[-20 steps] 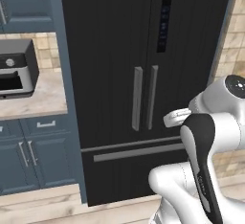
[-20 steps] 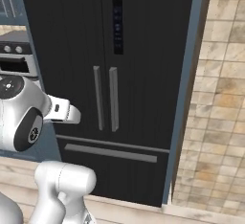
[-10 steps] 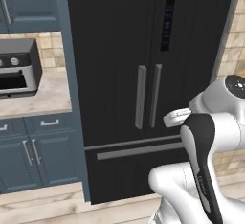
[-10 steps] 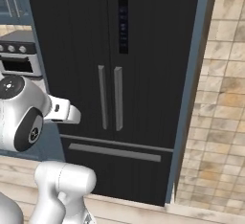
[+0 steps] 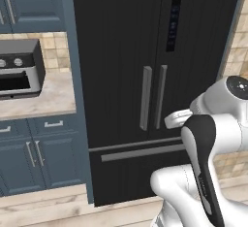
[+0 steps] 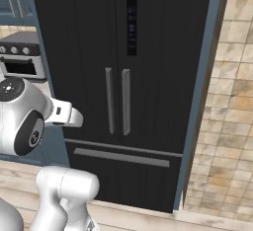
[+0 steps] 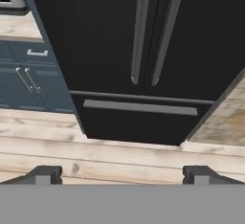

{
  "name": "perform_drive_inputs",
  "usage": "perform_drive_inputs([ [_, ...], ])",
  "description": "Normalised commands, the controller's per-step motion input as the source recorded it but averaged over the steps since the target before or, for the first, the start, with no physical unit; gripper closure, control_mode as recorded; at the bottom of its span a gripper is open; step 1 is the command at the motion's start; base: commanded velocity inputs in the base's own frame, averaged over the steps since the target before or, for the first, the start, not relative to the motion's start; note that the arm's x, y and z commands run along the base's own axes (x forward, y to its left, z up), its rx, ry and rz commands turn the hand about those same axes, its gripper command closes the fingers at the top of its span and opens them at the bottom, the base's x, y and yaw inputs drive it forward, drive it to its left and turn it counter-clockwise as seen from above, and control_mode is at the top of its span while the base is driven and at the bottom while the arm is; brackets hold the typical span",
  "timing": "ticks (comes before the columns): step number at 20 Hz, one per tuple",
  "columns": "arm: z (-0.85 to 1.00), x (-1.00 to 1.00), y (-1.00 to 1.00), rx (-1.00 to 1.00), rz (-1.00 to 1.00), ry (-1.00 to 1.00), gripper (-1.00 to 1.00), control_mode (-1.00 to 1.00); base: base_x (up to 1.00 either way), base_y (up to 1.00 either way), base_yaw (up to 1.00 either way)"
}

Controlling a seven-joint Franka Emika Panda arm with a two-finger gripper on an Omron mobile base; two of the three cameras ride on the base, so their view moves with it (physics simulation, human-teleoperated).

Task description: Retrieve the banana and peach from the fridge and place them into the bowl on the dining table.

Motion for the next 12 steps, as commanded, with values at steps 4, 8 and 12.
perform_drive_inputs([
  [4,0.02,0.33,0.0,0.0,0.0,-0.06,-1.0,-1.0,0.0,0.0,0.0],
  [8,0.02,0.65,0.0,0.0,0.0,-0.11,-1.0,-1.0,0.0,0.0,0.0],
  [12,0.07,0.57,0.0,0.0,0.01,-0.2,-1.0,-1.0,0.0,0.0,0.0],
])
